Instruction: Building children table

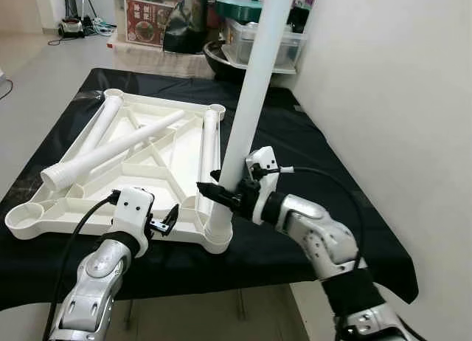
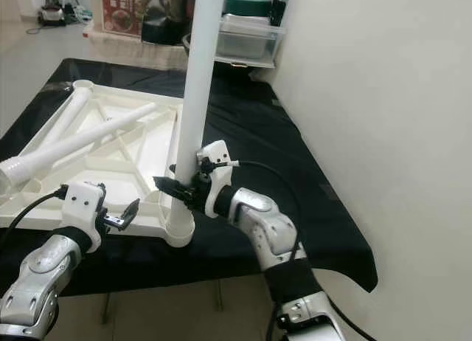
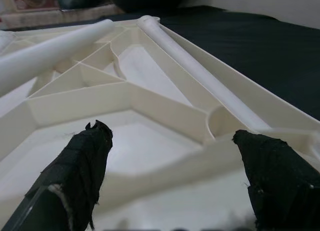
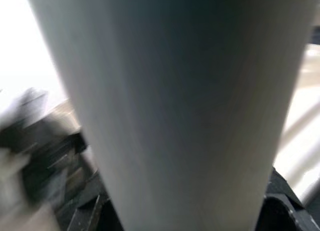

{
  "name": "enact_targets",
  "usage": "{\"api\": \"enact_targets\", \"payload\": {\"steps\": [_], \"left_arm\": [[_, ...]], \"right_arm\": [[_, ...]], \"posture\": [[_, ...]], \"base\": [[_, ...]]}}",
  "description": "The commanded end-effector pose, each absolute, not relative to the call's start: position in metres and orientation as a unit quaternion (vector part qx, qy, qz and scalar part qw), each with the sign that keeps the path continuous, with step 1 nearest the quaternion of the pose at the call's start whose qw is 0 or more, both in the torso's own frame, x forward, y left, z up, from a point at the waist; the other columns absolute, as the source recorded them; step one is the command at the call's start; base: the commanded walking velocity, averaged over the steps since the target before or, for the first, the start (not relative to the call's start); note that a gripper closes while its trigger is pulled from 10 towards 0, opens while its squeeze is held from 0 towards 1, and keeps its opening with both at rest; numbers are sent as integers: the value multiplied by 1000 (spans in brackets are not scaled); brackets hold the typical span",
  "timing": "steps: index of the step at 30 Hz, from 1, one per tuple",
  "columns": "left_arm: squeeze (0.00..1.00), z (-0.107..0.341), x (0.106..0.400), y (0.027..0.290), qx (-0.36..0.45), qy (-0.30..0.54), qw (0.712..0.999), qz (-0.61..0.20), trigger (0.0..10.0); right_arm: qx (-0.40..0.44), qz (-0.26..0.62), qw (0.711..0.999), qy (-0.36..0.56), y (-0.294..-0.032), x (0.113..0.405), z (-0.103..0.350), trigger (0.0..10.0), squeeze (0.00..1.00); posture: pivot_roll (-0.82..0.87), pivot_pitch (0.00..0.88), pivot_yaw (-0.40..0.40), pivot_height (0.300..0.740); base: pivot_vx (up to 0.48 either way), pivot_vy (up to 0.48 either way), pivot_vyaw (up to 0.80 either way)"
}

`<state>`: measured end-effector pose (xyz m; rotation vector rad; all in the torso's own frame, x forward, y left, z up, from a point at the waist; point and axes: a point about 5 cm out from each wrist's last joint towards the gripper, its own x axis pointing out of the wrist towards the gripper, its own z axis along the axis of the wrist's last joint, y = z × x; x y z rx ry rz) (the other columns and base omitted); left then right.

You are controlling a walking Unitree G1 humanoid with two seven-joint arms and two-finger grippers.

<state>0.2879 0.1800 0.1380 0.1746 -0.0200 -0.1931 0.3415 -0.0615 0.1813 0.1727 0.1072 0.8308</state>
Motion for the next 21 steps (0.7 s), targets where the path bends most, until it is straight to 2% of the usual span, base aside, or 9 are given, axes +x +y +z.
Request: {"api": "enact_targets", "payload": {"steps": [1,4,7,13,14,15,16,20,21], "left_arm": [[0,135,287,178,86,-7,991,-99,10000],[0,135,287,178,86,-7,991,-100,10000],[0,135,287,178,85,-8,991,-101,10000],[0,135,286,178,85,-7,991,-101,10000],[0,135,287,178,85,-7,991,-101,10000],[0,135,287,178,86,-6,991,-102,10000],[0,135,287,178,87,-6,991,-102,10000],[0,135,288,179,87,-5,991,-102,10000],[0,135,288,179,87,-5,991,-101,10000]], "right_arm": [[87,303,943,104,-81,354,162,0,0],[99,213,964,124,-95,360,154,0,0],[104,25,980,168,-121,352,129,0,0],[100,53,977,182,-107,342,127,0,0],[89,84,979,165,-98,341,135,10000,0],[95,108,978,153,-92,343,142,10000,682],[92,124,979,131,-91,345,150,10000,1000],[113,166,973,110,-85,351,162,10000,1000],[121,208,966,95,-83,350,169,10000,0]], "posture": [[164,0,-214,740],[160,0,-211,740],[164,0,-209,740],[160,0,-204,740],[160,0,-204,740],[157,0,-199,740],[159,0,-201,740],[159,0,-203,740],[159,0,-203,740]], "base": [[0,0,0],[0,0,0],[0,0,0],[0,0,0],[0,0,0],[0,0,0],[0,0,0],[0,0,0],[0,0,0]]}}
